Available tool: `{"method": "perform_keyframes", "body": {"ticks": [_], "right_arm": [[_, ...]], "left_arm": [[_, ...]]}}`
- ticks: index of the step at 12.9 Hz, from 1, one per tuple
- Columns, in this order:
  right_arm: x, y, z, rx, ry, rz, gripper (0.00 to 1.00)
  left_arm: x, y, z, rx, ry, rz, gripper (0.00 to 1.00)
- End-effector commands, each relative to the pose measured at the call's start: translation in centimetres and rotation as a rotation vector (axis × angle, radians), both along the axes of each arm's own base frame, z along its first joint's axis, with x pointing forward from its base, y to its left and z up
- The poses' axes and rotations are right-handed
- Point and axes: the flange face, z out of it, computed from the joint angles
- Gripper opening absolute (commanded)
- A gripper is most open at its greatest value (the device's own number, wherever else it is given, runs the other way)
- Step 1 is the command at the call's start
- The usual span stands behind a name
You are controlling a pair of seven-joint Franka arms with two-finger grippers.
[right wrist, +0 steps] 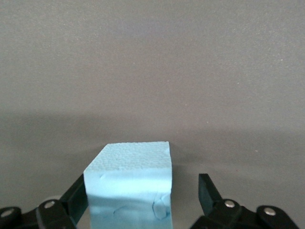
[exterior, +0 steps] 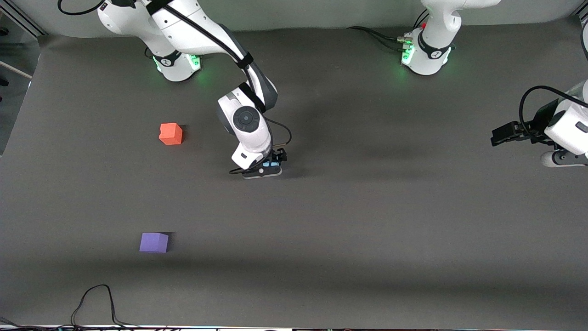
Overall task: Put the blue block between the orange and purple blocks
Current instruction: 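Grasp the blue cube with the right gripper while the left gripper withdraws, then carry the blue cube with the right gripper toward the orange cube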
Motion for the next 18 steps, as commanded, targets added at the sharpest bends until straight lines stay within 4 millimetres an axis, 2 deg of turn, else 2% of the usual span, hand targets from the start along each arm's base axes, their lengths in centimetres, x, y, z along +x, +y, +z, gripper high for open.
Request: {"method": "perform_keyframes", "body": {"ticks": [1,3,4,6,8,9,11,13,15,17,18], "right_arm": [[0.2,0.1,-0.1,0.008,-0.011,-0.057,0.86],[0.4,-0.1,-0.1,0.010,-0.009,-0.070,0.62],[0.3,-0.1,-0.2,0.019,0.001,-0.089,0.51],[0.5,-0.1,0.2,0.035,0.012,-0.113,0.33],[1.3,-0.5,2.5,0.036,0.022,-0.107,0.32],[2.0,-0.6,4.6,0.030,0.047,-0.109,0.32],[3.9,-1.3,10.9,0.010,0.112,-0.099,0.32],[5.3,-3.0,17.2,0.024,0.121,-0.089,0.32],[6.4,-4.4,22.8,0.040,0.121,-0.103,0.32],[7.8,-5.6,27.5,0.037,0.122,-0.081,0.32],[8.6,-7.5,28.7,0.026,0.140,-0.065,0.32]], "left_arm": [[-0.2,-0.1,0.7,0.014,0.001,-0.022,1.00],[-0.2,0.0,0.7,0.015,0.001,-0.021,1.00],[-0.2,-0.7,0.7,0.014,0.001,-0.033,1.00],[-0.2,-0.7,0.7,0.014,0.001,-0.034,1.00],[-0.2,-0.6,0.8,0.014,-0.001,-0.031,1.00],[-0.2,-0.6,0.7,0.014,0.001,-0.031,1.00],[-0.2,-0.7,0.7,0.014,0.001,-0.033,1.00],[-0.2,-0.7,0.7,0.014,-0.003,-0.034,1.00],[-0.1,-0.6,0.7,0.041,-0.005,-0.071,1.00],[-0.2,-0.5,0.8,0.044,-0.002,-0.070,1.00],[-0.2,-0.6,0.8,0.044,-0.003,-0.073,1.00]]}}
